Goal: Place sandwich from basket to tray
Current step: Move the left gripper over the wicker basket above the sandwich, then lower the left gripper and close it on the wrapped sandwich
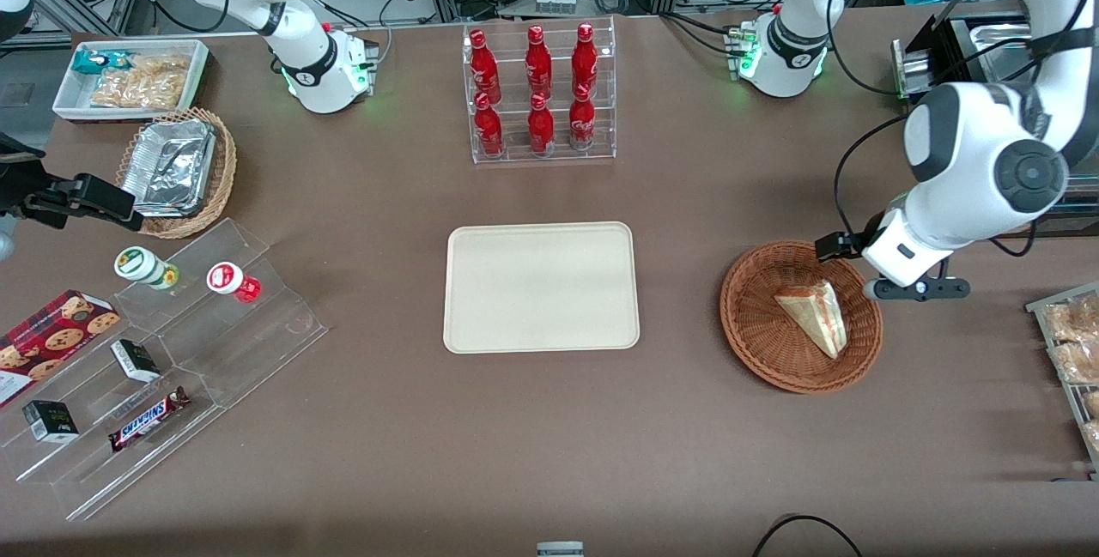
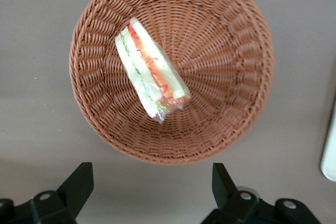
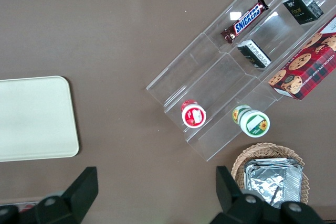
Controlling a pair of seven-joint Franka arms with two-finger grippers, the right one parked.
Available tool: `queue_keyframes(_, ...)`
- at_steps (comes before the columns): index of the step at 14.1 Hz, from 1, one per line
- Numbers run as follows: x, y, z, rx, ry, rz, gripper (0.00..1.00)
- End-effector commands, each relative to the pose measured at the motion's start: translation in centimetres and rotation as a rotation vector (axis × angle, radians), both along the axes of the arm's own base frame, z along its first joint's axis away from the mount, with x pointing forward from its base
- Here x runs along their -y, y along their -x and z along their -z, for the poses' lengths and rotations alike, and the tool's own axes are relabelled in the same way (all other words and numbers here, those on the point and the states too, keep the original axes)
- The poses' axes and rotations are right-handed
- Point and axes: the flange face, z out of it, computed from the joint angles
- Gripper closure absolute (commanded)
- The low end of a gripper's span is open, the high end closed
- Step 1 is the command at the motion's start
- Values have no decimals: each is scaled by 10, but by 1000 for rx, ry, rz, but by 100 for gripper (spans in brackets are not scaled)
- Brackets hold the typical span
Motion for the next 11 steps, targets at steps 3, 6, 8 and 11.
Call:
queue_keyframes(3, -12, -6, 35, 79, -19, -394, 0)
queue_keyframes(6, -10, -16, 53, 95, -21, -617, 0)
queue_keyframes(8, -6, -22, 59, 88, -25, -760, 0)
queue_keyframes(11, -2, -27, 69, 101, -21, -844, 0)
